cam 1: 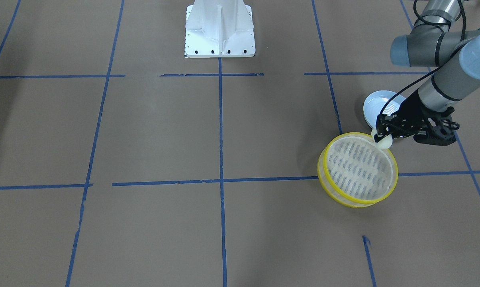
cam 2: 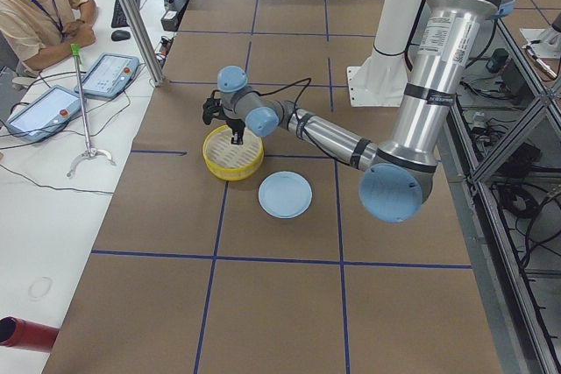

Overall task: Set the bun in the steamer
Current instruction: 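Carry the bun with the left gripper over the yellow steamer and lower it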

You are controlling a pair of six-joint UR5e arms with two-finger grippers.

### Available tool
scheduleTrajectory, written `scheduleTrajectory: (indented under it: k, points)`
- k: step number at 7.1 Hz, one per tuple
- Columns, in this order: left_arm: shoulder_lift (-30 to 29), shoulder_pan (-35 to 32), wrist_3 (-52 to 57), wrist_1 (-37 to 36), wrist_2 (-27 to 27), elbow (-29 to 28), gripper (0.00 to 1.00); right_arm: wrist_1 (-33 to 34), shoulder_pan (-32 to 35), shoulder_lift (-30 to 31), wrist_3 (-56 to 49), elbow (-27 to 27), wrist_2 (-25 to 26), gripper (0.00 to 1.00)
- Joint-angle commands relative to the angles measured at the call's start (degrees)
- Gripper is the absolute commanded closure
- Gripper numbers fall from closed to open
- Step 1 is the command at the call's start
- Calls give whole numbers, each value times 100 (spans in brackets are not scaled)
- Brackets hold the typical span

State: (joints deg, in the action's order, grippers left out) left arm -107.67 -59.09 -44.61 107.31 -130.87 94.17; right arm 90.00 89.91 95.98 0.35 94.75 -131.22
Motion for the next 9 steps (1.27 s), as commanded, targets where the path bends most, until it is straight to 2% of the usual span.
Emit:
scheduleTrajectory:
  k: [1,4,7,8,9]
  points:
    - [-735,195,5,-149,454,-1001,68,0,0,0,0,0,0,0]
    - [-913,468,14,-114,510,-1497,67,0,0,0,0,0,0,0]
    - [-975,653,5,-131,510,-1586,64,0,0,0,0,0,0,0]
    - [-966,671,14,-132,510,-1586,51,0,0,0,0,0,0,0]
    - [-966,671,14,-132,510,-1569,20,0,0,0,0,0,0,0]
